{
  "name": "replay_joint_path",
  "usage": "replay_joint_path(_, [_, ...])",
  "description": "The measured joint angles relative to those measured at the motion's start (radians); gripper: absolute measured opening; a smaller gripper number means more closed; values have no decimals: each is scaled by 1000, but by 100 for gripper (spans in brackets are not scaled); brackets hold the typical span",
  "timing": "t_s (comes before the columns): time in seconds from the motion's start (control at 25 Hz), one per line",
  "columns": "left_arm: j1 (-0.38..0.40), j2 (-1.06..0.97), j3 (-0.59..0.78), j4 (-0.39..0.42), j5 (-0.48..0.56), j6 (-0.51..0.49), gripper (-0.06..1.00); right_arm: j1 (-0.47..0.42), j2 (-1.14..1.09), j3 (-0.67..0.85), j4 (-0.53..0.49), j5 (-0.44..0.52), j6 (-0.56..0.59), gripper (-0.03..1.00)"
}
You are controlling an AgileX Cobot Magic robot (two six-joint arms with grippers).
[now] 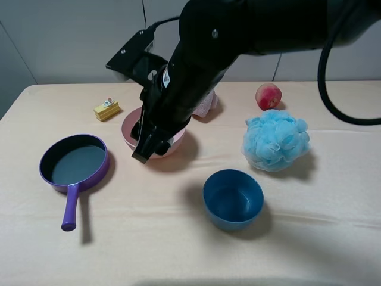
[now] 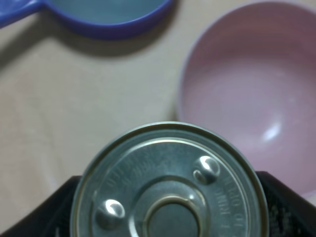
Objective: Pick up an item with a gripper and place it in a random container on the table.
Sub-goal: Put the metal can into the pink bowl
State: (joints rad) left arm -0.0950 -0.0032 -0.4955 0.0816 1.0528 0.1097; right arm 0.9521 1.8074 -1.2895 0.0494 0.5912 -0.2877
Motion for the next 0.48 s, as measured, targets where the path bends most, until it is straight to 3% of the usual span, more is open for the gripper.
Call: replay_joint_path(0.48, [0,0,0,0,0,0,90,-159,90,-221,34,67,-89,49])
